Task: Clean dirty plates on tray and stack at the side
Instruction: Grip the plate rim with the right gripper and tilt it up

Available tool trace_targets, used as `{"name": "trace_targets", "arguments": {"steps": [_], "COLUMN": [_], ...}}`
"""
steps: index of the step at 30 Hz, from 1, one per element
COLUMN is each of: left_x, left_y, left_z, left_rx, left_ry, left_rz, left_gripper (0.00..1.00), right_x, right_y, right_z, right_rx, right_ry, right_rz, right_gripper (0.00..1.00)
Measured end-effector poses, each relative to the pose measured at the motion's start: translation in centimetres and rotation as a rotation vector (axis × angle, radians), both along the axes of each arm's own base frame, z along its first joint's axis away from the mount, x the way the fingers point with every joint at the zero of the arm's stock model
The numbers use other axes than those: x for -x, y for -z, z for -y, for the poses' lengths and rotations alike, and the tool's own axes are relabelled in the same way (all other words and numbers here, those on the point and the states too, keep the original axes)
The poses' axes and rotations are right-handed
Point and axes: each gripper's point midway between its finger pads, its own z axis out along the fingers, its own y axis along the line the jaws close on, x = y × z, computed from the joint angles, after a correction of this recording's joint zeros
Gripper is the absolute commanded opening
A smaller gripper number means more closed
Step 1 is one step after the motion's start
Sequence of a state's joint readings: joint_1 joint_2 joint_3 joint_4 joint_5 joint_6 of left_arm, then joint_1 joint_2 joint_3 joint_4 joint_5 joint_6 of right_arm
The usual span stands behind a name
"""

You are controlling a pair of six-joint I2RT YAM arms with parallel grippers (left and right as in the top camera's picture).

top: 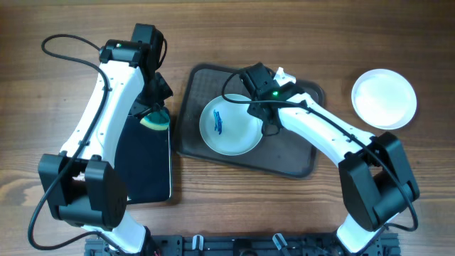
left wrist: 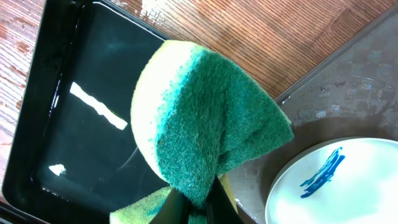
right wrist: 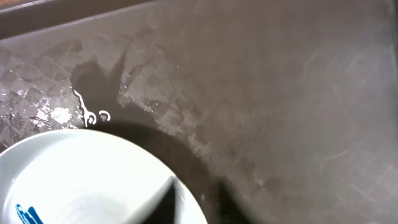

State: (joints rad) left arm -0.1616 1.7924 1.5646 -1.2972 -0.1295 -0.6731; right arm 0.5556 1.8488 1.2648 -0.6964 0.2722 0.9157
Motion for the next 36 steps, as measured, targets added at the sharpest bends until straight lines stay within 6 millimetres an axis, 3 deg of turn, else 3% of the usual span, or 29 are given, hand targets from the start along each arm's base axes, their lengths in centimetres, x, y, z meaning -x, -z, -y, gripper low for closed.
{"name": "trace_targets", "arguments": {"steps": [5, 6, 7, 8, 11, 15, 22, 26, 27, 32, 33, 35, 36], "left_x": [0.0, -0.2, -0.2, -0.5, -0.6, -0.6, -0.6, -0.6, -0.6, -0.5, -0.4, -0.2, -0.1], "left_y": [0.0, 0.0, 0.0, 0.0, 0.0, 0.0, 0.0, 0.0, 0.0, 0.0, 0.0, 0.0, 0.0], "left_z": [0.0, 0.0, 0.0, 0.1, 0.1, 0.1, 0.1, 0.1, 0.1, 0.1, 0.1, 0.0, 0.0], "left_rx": [0.0, 0.001, 0.001, 0.003, 0.004, 0.004, 0.004, 0.004, 0.004, 0.003, 0.002, 0.001, 0.001], "left_ry": [0.0, 0.003, 0.003, 0.003, 0.003, 0.003, 0.003, 0.003, 0.003, 0.003, 0.003, 0.003, 0.003], "left_rz": [0.001, 0.006, 0.009, 0.021, 0.026, 0.025, 0.025, 0.024, 0.023, 0.02, 0.015, 0.006, 0.004], "left_gripper": [0.04, 0.04, 0.04, 0.04, 0.04, 0.04, 0.04, 0.04, 0.04, 0.04, 0.04, 0.04, 0.04], "right_x": [1.0, 1.1, 1.5, 1.9, 2.8, 4.5, 2.2, 2.1, 2.1, 2.5, 2.7, 2.5, 2.4], "right_y": [-1.2, -1.6, -1.7, -1.9, -0.9, 1.5, 2.1, 2.6, 2.5, 3.3, 4.1, 4.6, 4.8], "right_z": [0.6, 0.3, -0.6, -2.1, -4.1, -3.7, -0.7, -1.4, -1.6, -2.4, -2.6, -3.1, -3.3], "right_rx": [0.078, 0.064, 0.019, -0.054, -0.182, -0.199, -0.218, -0.253, -0.261, -0.296, -0.302, -0.323, -0.33], "right_ry": [-0.116, -0.145, -0.192, -0.256, -0.276, -0.215, -0.113, -0.153, -0.161, -0.19, -0.194, -0.203, -0.208], "right_rz": [-0.069, -0.07, -0.088, -0.104, -0.135, -0.219, -0.179, -0.167, -0.167, -0.198, -0.22, -0.221, -0.222], "right_gripper": [1.0, 0.92, 0.75, 0.71, 0.71, 0.75, 0.77, 0.73, 0.66, 0.53, 0.45, 0.05, 0.05]}}
